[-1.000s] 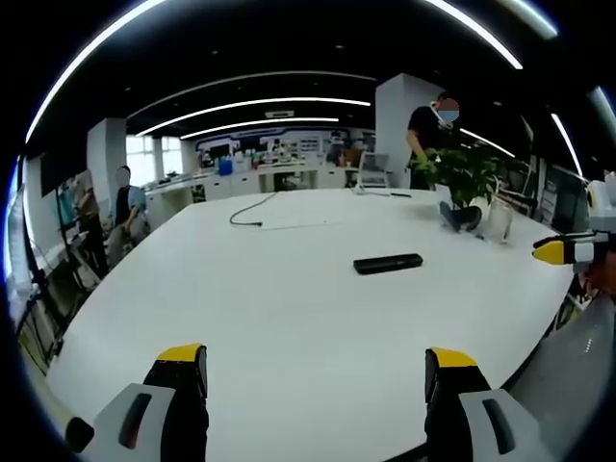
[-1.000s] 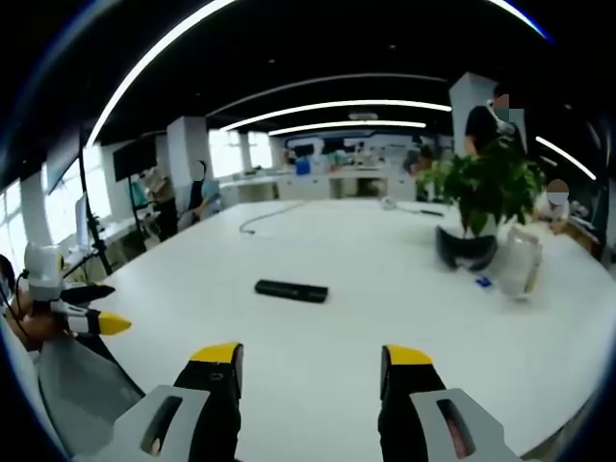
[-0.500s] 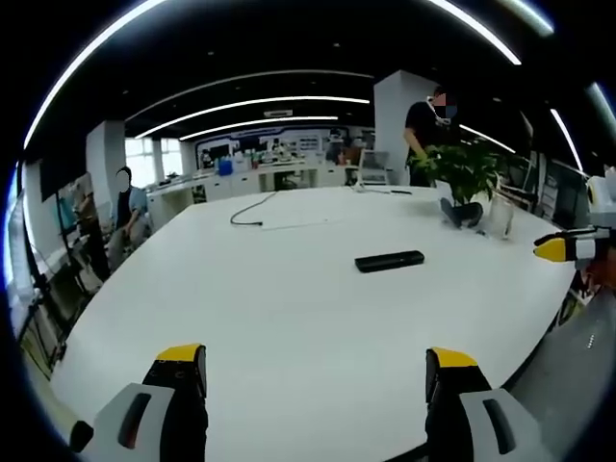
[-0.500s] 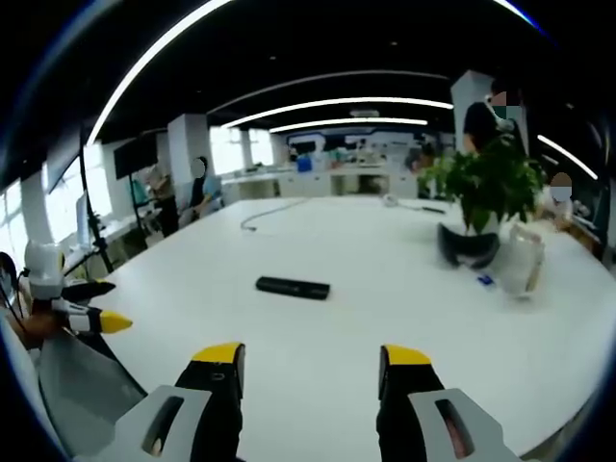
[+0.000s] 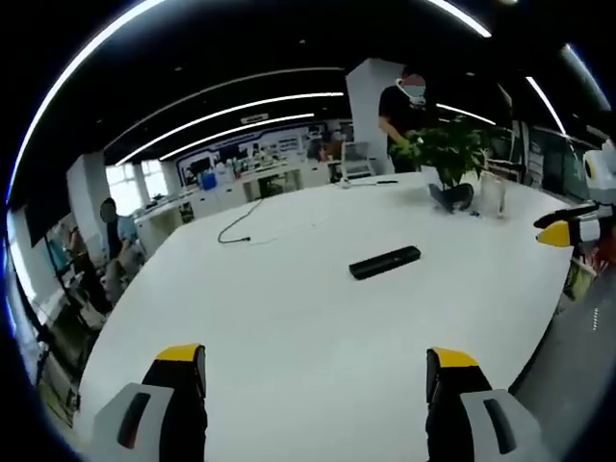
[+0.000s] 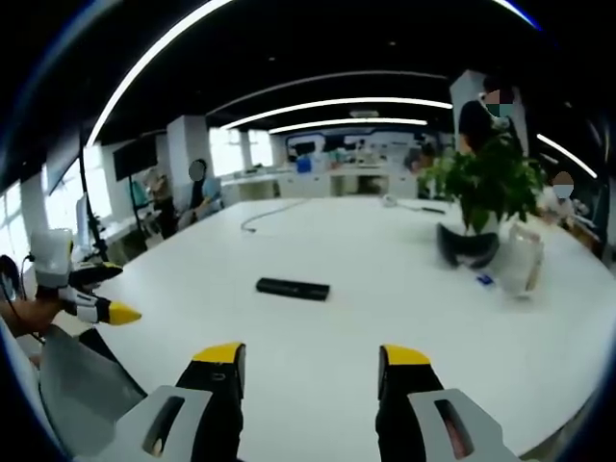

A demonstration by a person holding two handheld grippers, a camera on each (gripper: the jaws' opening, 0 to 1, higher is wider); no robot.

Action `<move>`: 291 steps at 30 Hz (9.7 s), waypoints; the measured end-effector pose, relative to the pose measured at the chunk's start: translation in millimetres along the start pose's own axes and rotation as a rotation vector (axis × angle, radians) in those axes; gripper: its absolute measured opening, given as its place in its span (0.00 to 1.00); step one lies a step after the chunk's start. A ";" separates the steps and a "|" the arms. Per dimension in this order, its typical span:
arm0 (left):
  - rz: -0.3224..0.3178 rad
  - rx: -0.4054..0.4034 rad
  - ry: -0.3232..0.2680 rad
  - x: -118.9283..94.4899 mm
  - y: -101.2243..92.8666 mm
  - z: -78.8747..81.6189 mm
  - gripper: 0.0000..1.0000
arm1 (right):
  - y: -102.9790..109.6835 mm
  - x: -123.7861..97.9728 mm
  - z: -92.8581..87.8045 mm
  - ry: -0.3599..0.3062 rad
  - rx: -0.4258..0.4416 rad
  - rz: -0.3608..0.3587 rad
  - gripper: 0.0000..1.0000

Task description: Press the specified remote control buttons in sequence, fully releasing each button before pressing the next.

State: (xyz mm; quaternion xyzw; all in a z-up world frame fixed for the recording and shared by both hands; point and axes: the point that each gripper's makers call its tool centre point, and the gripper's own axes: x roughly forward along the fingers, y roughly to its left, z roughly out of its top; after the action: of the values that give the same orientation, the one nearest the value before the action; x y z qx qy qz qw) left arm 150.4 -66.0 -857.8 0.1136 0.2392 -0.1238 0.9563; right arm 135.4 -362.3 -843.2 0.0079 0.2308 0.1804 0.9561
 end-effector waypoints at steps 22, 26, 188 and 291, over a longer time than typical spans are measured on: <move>-0.066 0.121 -0.018 77.6 1.1 64.5 0.91 | -2.9 1.7 -3.3 0.013 0.013 -0.014 0.52; -0.090 0.134 -0.019 90.1 -2.0 75.1 0.91 | -3.4 2.0 -3.8 0.017 0.010 -0.018 0.52; -0.716 0.890 0.755 113.6 -131.8 -50.8 0.22 | 1.3 0.1 -26.3 0.166 0.104 0.027 0.00; -0.762 0.719 0.593 5.9 -184.7 -97.2 0.23 | 40.0 26.6 -122.9 0.839 0.425 0.213 0.00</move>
State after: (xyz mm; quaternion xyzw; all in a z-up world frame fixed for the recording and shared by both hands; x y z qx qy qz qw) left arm 59.9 -214.5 -973.4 0.3656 0.4629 -0.4941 0.6386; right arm 89.2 -324.0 -960.8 0.1531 0.6262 0.2140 0.7339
